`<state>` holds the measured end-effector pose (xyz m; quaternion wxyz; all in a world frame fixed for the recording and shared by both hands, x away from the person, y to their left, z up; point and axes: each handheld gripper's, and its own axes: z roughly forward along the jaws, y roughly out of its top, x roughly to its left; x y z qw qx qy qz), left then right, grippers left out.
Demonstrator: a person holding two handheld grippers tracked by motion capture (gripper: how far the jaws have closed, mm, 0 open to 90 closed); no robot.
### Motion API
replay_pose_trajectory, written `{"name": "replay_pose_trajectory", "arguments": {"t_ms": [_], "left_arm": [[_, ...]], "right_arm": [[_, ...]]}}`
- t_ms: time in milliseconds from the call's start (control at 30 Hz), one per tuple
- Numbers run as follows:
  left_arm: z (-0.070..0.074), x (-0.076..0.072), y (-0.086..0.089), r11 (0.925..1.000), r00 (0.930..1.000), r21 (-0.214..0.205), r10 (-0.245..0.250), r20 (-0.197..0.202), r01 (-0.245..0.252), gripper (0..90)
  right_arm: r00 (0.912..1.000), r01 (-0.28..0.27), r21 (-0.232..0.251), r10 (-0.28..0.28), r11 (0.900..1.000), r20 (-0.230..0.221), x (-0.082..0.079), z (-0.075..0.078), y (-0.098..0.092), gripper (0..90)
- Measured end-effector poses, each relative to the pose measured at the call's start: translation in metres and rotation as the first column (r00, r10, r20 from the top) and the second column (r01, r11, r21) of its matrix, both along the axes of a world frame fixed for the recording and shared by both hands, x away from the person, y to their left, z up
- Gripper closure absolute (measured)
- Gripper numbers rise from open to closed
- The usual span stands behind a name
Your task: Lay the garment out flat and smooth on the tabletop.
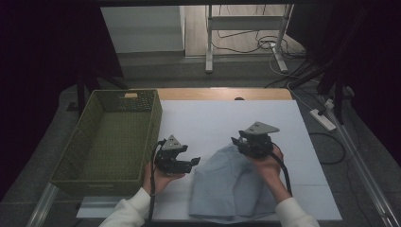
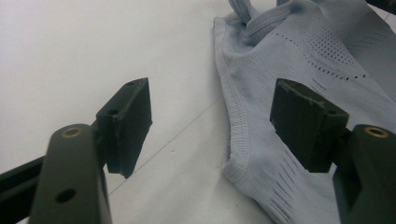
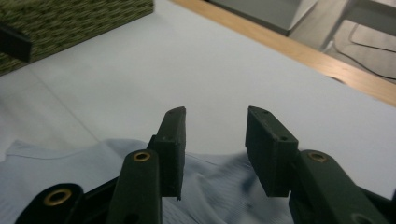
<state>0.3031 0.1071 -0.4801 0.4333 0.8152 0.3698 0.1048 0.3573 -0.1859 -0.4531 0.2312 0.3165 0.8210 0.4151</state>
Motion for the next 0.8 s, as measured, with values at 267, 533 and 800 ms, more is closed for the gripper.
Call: {"name": "replay_pose_trajectory", "arguments": {"t_ms": [267,533,800], "left_arm": [[0.0,0.0,0.0,1.0,1.0,0.0,0.001,0.0,-0.001,29.6],[0.0,0.0,0.001,1.0,1.0,-0.001,0.001,0.0,-0.001,29.6],[0.001,0.001,0.002,1.0,1.0,-0.002,0.001,0.003,-0.001,29.6]], "right_arm": [[0.9968,-0.042,-0.048,0.038,0.998,-0.071,0.016,-0.023,0.037,56.0],[0.9896,-0.001,-0.085,-0.012,0.9963,-0.143,0.027,-0.037,0.034,54.6],[0.9804,0.041,-0.09,-0.057,0.9951,-0.189,0.032,-0.039,0.017,54.6]]}}
